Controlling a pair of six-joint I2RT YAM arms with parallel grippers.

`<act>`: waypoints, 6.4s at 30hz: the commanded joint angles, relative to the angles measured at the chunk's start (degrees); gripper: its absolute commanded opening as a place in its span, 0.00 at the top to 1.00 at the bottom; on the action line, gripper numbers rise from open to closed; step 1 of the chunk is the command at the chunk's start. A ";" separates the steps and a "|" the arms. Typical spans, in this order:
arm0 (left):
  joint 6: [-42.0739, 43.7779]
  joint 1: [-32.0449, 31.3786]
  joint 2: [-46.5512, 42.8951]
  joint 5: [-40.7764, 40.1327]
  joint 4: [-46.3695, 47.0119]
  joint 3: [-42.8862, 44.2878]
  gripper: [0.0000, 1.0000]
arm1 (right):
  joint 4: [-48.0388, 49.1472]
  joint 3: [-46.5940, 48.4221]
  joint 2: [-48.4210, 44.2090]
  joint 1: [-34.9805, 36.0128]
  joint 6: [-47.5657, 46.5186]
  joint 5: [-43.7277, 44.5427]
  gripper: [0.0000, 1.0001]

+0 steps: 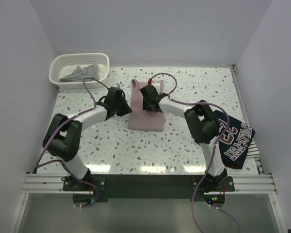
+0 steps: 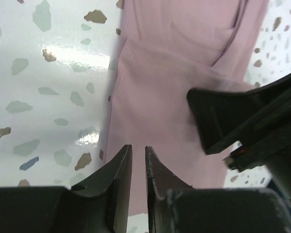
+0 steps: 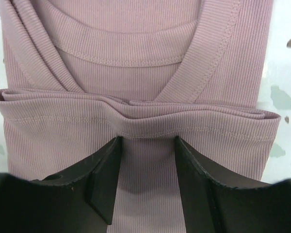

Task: Fold and stack the tank tops
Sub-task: Fold the tank top

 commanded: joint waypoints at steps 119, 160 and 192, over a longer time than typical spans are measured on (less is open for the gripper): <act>-12.04 -19.93 -48.81 8.43 -20.17 -35.85 0.55 | 4.68 -72.94 -66.55 26.45 50.22 -10.58 0.50; -15.55 -26.07 -47.06 4.57 -15.51 -41.21 1.00 | -3.83 -64.69 -63.82 32.59 40.82 -1.10 1.00; -1.49 -17.74 -37.50 -8.36 -20.81 -5.27 1.00 | -20.99 -33.93 -60.84 26.47 20.36 14.39 1.00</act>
